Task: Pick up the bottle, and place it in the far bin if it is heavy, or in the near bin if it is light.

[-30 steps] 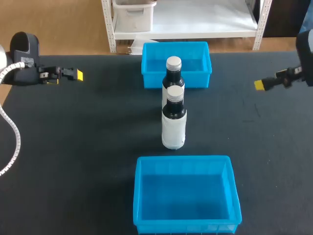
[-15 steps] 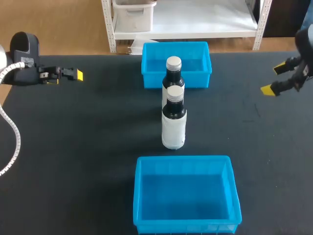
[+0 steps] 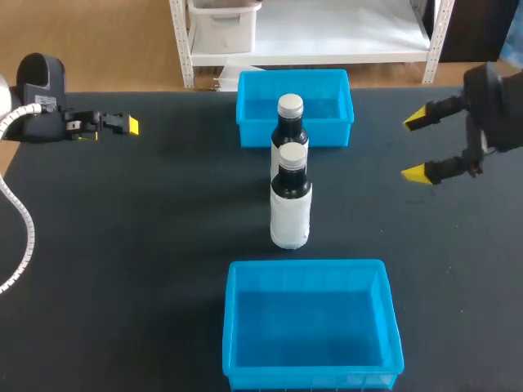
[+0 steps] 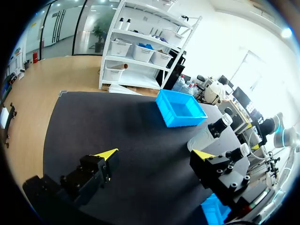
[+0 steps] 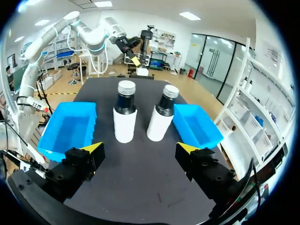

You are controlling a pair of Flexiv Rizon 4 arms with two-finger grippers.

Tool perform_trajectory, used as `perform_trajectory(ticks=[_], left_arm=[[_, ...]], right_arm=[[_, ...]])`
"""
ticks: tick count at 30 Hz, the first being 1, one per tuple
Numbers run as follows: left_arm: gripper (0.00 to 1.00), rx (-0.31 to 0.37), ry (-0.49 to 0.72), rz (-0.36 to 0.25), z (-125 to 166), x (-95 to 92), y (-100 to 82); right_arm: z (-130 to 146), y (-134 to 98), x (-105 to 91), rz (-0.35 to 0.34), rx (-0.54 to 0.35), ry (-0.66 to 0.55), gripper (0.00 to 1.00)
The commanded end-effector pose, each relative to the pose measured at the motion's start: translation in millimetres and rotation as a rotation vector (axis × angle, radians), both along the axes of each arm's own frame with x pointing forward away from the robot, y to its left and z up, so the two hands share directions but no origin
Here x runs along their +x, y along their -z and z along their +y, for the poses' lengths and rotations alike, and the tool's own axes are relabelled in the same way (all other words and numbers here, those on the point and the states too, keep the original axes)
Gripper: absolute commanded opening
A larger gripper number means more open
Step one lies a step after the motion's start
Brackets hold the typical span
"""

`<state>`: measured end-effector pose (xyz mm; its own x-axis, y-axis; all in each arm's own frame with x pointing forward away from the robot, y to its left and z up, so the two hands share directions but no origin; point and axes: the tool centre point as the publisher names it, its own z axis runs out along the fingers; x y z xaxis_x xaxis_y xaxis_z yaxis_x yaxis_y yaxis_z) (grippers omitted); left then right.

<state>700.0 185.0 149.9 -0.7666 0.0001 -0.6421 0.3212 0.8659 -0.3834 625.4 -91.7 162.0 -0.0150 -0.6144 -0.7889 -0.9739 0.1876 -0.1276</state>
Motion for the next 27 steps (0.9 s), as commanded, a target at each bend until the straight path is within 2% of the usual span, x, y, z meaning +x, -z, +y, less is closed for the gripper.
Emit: perform_trajectory(ticks=[1, 6, 11, 27], left_arm=[[1.0, 0.0, 0.0, 0.0, 0, 0.0, 0.0], [1.0, 0.0, 0.0, 0.0, 0, 0.0, 0.0], [1.0, 0.0, 0.0, 0.0, 0, 0.0, 0.0], [1.0, 0.0, 0.0, 0.0, 0, 0.0, 0.0]], right_arm=[[16, 8, 4.8, 0.031, 0.068, -0.071, 1.0], [39, 18, 1.8, 0.084, 0.092, -0.072, 1.0], [63, 21, -3.4, 0.101, 0.091, -0.074, 1.0], [111, 28, -10.4, 0.176, 0.084, -0.089, 1.0]])
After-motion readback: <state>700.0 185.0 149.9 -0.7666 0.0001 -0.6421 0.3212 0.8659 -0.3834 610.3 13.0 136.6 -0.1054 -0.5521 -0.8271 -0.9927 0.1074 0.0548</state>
